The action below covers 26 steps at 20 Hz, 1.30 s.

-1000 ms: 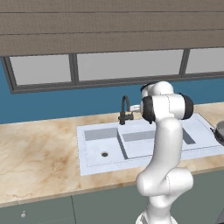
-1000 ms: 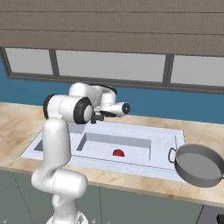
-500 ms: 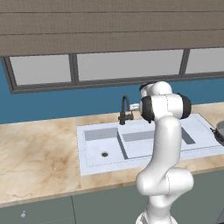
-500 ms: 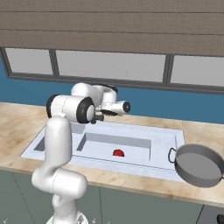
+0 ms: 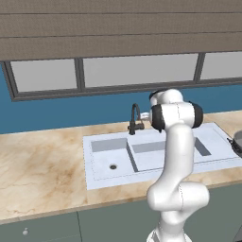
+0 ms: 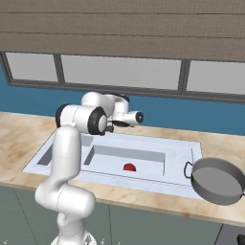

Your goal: Dump the onion from the pot into the sink. Then turn on the water and wash the onion. Then turn off the water and put the onion back in the pot.

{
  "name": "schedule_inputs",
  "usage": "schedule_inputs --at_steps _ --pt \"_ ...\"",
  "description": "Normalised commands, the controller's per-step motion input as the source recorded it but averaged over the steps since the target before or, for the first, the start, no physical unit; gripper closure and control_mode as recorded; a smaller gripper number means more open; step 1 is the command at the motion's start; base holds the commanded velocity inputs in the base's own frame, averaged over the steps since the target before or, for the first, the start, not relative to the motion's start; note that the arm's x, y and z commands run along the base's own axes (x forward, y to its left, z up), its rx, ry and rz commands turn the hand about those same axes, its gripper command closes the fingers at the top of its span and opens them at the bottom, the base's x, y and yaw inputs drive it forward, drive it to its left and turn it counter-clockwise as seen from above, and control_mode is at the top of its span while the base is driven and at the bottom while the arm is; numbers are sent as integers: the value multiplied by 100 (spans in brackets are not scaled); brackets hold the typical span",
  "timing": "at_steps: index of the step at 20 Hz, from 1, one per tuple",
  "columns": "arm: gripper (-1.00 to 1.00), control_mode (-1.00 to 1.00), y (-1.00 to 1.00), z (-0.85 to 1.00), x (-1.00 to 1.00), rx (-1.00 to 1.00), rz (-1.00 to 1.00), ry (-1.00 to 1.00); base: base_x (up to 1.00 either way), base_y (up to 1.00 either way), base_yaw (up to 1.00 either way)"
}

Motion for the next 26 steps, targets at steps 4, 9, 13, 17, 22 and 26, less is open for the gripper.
schedule_inputs --at_steps 4,9,13,17,22,26 --pt "-100 -100 0 -41 4 -1 0 0 0 0 0" --pt "-100 -100 1 -32 4 -1 -3 0 0 0 0" --pt "-100 -100 6 -33 9 -4 -6 0 0 0 0" --pt "-100 -100 3 -34 6 -9 -9 0 0 0 0" --pt "100 -100 0 -31 0 -10 -11 0 0 0 0" --pt "100 -100 -1 -29 8 -4 -9 1 0 0 0"
